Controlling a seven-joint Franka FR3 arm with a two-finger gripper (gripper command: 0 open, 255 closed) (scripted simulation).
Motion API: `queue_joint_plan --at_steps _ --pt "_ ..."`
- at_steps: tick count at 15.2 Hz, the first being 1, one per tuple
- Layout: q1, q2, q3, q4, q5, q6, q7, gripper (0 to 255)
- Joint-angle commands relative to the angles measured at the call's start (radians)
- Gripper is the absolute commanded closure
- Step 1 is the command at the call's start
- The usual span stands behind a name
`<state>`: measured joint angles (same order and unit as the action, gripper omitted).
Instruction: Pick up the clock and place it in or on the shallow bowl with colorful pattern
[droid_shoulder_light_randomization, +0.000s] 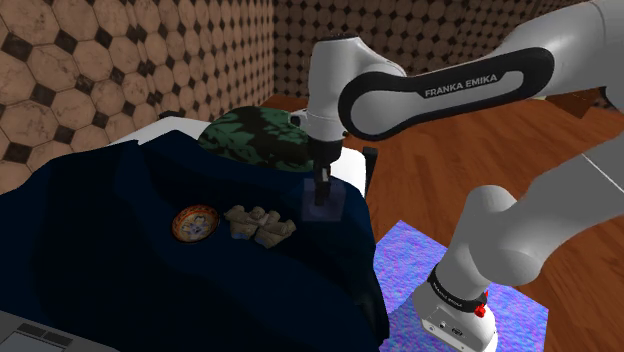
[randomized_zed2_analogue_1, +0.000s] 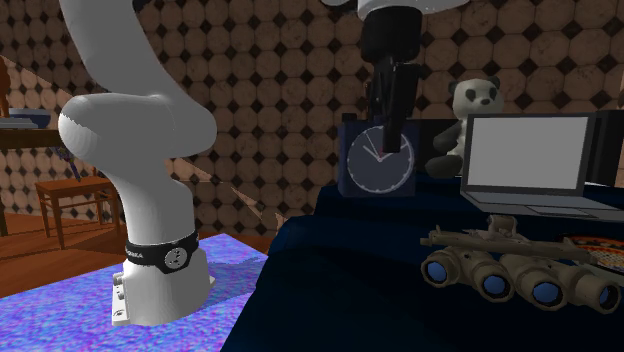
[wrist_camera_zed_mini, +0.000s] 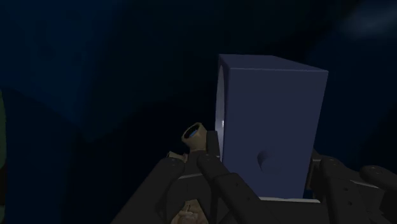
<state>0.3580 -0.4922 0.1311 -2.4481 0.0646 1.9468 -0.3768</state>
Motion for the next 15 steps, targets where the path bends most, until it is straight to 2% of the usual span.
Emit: queue_joint_plan --at_steps 1,8,15 --pt "-0.003 0.086 0.012 0.074 -0.005 0.013 0.014 255" --pt "-0.001 0.366 0.052 0.360 -0.040 0.006 0.081 255" --pt "0.022 0.649 0.076 0.710 -0.098 -0.067 0.146 255"
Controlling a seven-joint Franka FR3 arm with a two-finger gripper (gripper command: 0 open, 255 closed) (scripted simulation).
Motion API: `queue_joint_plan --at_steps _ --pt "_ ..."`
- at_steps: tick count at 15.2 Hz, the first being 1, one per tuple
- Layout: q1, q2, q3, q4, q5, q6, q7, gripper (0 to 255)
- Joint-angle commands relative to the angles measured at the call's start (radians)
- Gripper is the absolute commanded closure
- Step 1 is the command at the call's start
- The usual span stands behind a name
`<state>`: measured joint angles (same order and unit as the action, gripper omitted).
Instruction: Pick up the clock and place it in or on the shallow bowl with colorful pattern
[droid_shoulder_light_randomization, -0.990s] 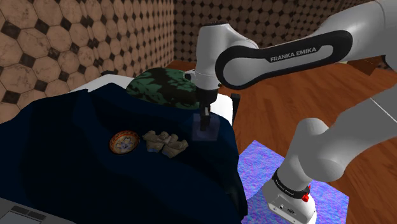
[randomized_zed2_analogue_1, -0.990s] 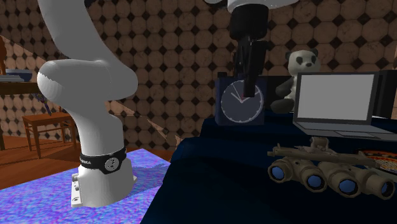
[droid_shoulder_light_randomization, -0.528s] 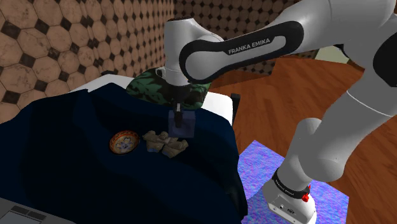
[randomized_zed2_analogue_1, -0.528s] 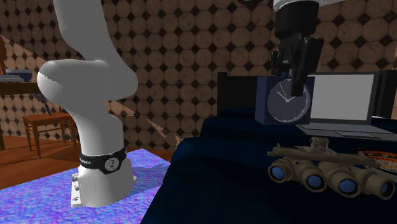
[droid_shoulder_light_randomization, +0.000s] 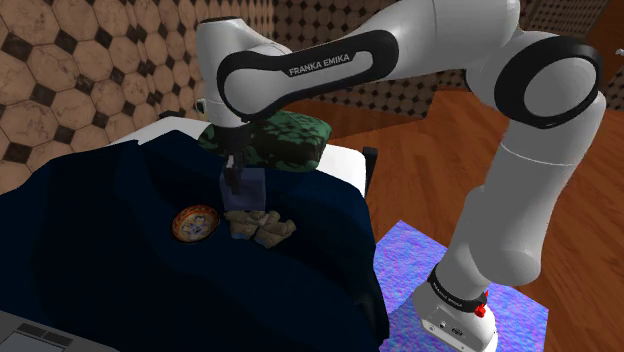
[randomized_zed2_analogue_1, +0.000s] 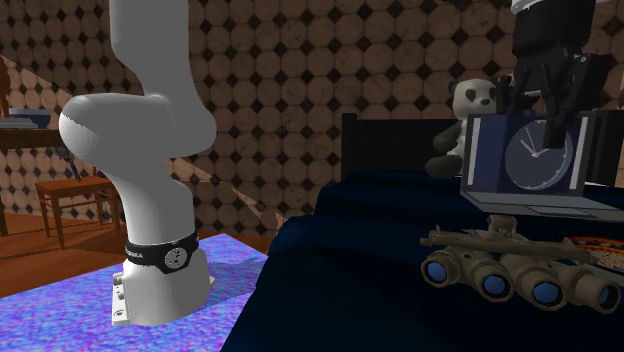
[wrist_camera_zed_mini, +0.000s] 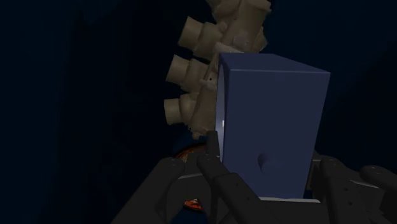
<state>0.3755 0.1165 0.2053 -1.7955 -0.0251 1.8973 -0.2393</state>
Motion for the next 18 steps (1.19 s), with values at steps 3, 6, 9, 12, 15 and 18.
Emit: queue_joint_plan --at_steps 3,6,9,12,15,18 --pt "0.024 0.172 0.006 0.241 -0.036 -0.072 0.032 255" --pt "0.053 0.319 0.005 0.460 -0.064 -0.147 0.050 255" --pt "0.093 0.501 -0.002 0.752 -0.092 -0.259 0.059 255" --pt "0.116 0.603 -0.009 0.898 -0.103 -0.302 0.059 255" --pt "0.110 0.588 -0.008 0.831 -0.102 -0.251 0.061 255" --pt "0.104 0.579 -0.007 0.775 -0.102 -0.204 0.063 255"
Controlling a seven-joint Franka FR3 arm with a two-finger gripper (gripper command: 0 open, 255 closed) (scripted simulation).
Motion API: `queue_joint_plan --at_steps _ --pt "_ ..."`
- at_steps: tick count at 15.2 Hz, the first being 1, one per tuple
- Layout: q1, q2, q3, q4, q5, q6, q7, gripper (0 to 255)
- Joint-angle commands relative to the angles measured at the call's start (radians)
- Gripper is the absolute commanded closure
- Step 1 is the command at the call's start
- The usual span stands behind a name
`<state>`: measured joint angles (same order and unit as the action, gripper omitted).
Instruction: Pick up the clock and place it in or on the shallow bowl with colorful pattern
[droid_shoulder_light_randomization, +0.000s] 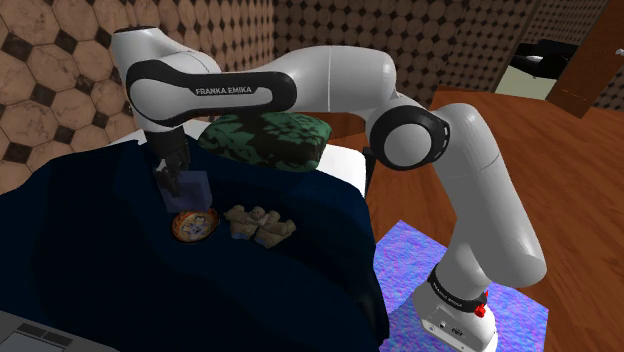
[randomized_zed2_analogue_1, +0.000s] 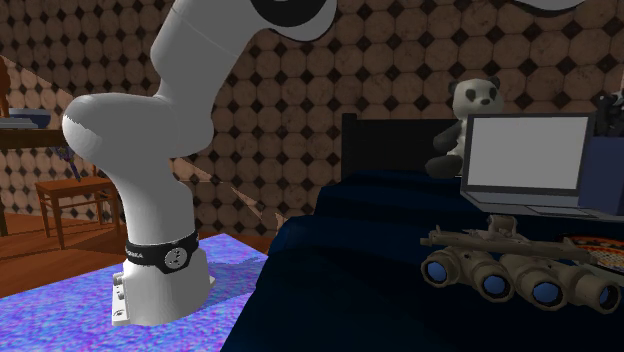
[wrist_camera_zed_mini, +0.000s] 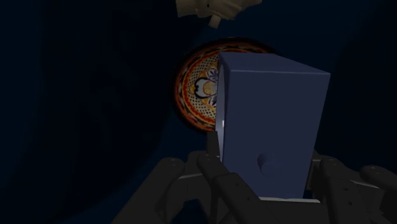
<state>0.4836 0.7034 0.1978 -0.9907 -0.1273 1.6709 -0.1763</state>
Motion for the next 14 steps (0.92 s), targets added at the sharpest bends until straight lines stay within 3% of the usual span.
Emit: queue_joint_plan --at_steps 1,9,14 --pt "-0.005 -0.010 0.000 -0.047 0.001 0.037 0.001 255" --pt "-0.013 -0.011 -0.001 -0.158 -0.001 0.147 0.006 255" --pt "-0.013 -0.011 -0.001 -0.158 -0.001 0.147 0.006 255"
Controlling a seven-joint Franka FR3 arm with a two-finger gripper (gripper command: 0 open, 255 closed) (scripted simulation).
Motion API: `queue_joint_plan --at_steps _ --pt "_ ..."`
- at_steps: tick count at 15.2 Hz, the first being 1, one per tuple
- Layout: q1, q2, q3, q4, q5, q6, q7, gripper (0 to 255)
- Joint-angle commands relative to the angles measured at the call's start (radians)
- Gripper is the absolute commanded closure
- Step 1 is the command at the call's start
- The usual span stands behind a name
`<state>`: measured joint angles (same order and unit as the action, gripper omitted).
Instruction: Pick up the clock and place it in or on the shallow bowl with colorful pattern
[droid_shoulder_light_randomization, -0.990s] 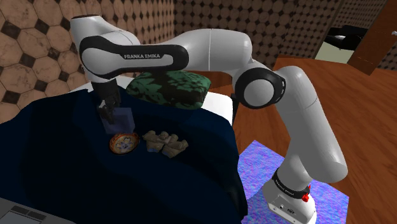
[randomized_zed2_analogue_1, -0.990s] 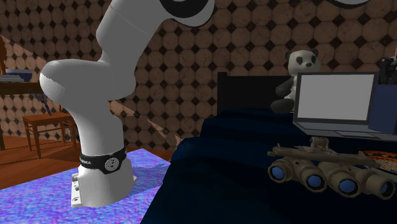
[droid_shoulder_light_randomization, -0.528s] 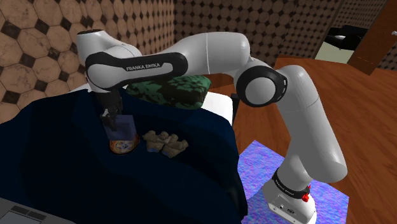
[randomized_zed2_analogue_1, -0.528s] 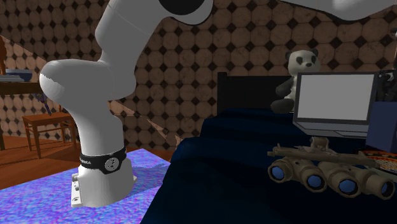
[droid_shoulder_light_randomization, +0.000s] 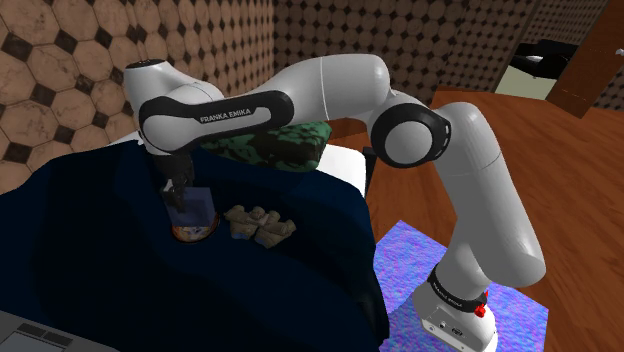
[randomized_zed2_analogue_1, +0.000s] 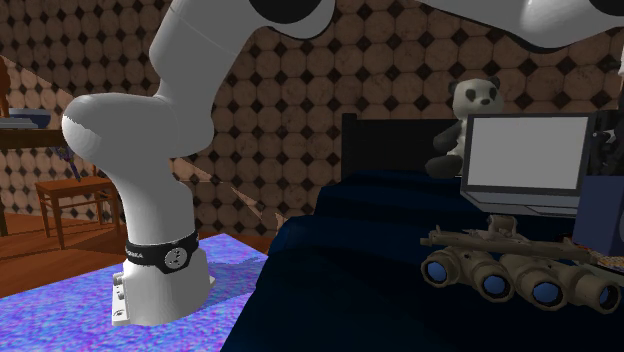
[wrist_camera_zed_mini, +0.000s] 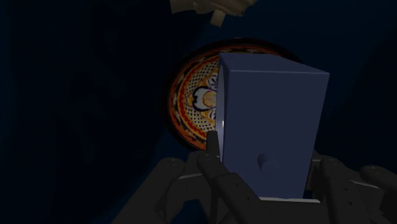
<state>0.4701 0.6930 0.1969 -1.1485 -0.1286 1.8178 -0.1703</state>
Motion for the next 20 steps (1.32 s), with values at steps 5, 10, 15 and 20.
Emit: queue_joint_plan --at_steps 5,10,15,20 --pt "0.000 0.000 0.000 0.000 0.000 0.000 0.000 0" --pt "0.002 -0.002 0.001 0.031 0.001 -0.032 -0.002 0" --pt "0.011 0.006 0.001 0.138 0.002 -0.131 -0.006 0" --pt "0.011 0.006 0.001 0.139 0.002 -0.131 -0.006 0"
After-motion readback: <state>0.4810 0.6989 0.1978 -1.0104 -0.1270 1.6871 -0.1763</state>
